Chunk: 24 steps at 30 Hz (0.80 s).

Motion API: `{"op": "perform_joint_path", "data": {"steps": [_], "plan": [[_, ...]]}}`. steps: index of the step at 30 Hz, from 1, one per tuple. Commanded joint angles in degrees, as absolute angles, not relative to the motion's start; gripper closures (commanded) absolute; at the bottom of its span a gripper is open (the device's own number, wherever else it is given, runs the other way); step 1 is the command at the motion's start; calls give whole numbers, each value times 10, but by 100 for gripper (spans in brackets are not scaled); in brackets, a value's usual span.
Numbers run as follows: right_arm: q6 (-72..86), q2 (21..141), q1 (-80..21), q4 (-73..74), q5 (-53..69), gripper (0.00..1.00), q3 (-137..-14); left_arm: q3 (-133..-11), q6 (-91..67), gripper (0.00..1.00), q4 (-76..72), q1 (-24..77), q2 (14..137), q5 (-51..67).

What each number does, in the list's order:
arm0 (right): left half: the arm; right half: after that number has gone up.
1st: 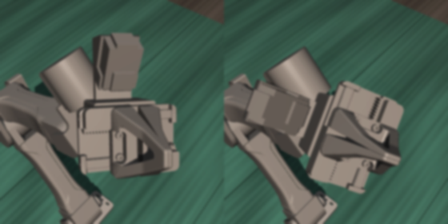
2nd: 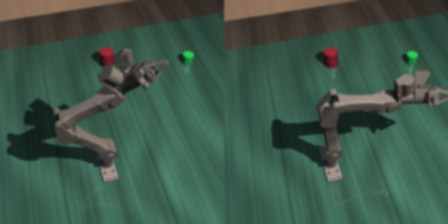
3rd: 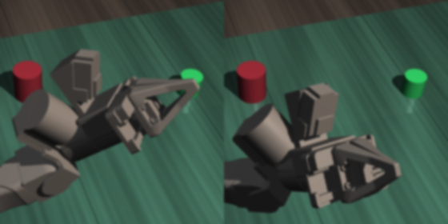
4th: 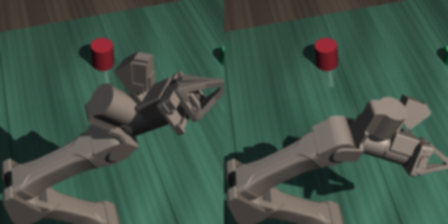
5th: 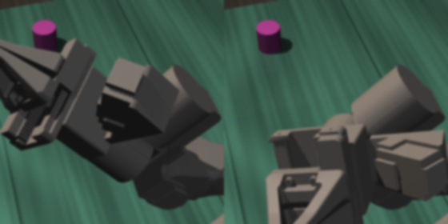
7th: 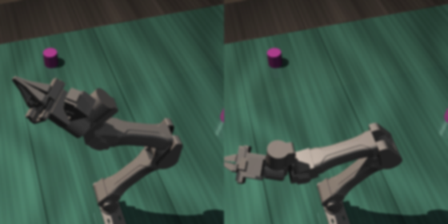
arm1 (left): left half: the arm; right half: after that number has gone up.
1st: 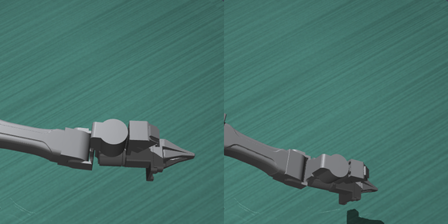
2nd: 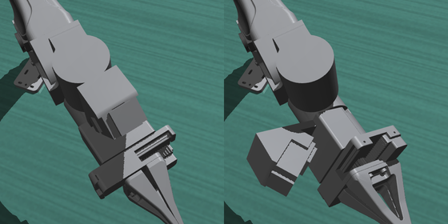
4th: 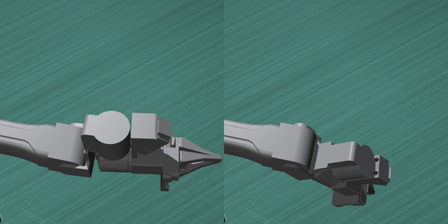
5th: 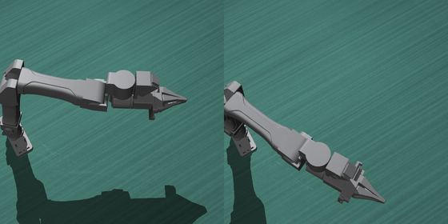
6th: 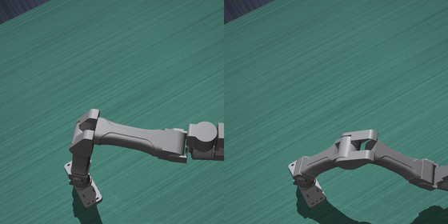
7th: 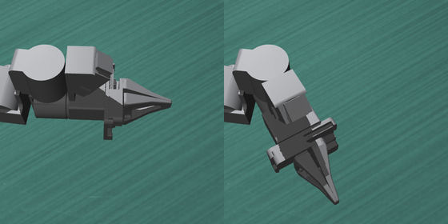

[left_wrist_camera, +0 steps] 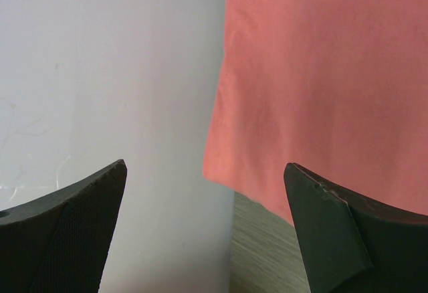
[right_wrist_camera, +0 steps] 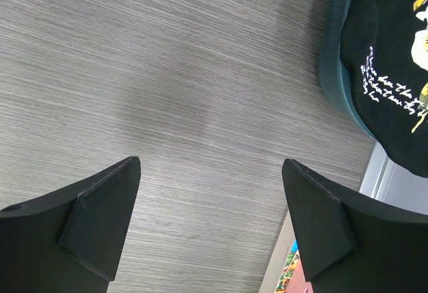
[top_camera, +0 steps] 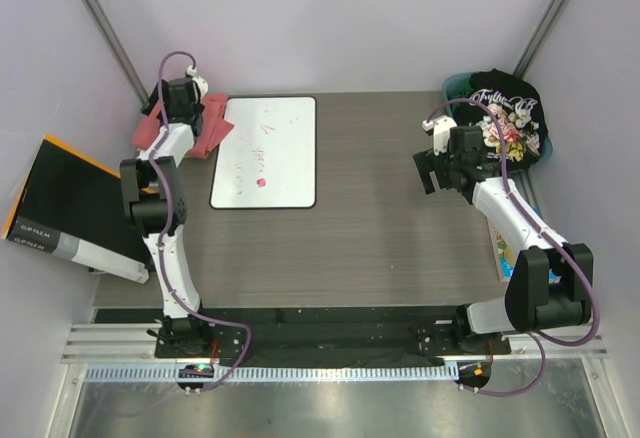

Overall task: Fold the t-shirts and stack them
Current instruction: Put the neatly folded tshirt into the corner of the board with the left arm

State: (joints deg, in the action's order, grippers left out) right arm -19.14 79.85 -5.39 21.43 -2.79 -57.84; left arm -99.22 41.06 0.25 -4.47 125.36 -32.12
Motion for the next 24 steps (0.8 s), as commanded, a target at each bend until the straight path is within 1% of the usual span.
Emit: {"op": "perform_joint_path", "data": {"steps": [1,3,5,6,7,8,9,10,11,12,14,15,16,18,19,24], "plan": [[-184,770,-51,200,-21,8,-576,-972,415,0,-53,-48,1225,-370],[-185,771,-52,200,-20,8,-575,-957,403,0,-52,-48,1215,-358],[-190,768,-51,203,-16,7,-579,-934,352,0,-23,-42,1167,-311],[-195,766,-52,204,-8,5,-582,-929,332,0,27,-37,1149,-248],[-195,765,-51,207,13,0,-589,-926,313,0,53,-20,1127,-220],[-198,763,-52,216,25,0,-593,-935,274,0,84,-11,1095,-187],[-199,760,-52,220,36,0,-598,-945,253,0,169,-5,1079,-132],[-198,756,-52,222,56,0,-605,-956,225,0,212,23,1064,-88],[-196,747,-52,228,65,0,-609,-976,203,0,263,31,1036,-46],[-191,743,-51,229,73,0,-612,-979,158,0,327,37,1020,43],[-151,730,-52,226,85,0,-615,-966,121,0,374,61,985,102],[-129,726,-53,223,82,0,-617,-950,86,0,381,68,947,130],[-93,720,-54,220,71,0,-618,-909,67,0,371,72,924,154],[-72,701,-54,223,70,1,-617,-863,4,0,341,82,866,153],[-67,696,-54,225,69,0,-613,-827,-16,0,322,85,851,129],[-71,663,-61,232,55,0,-593,-741,-41,0,261,92,781,88]]}}
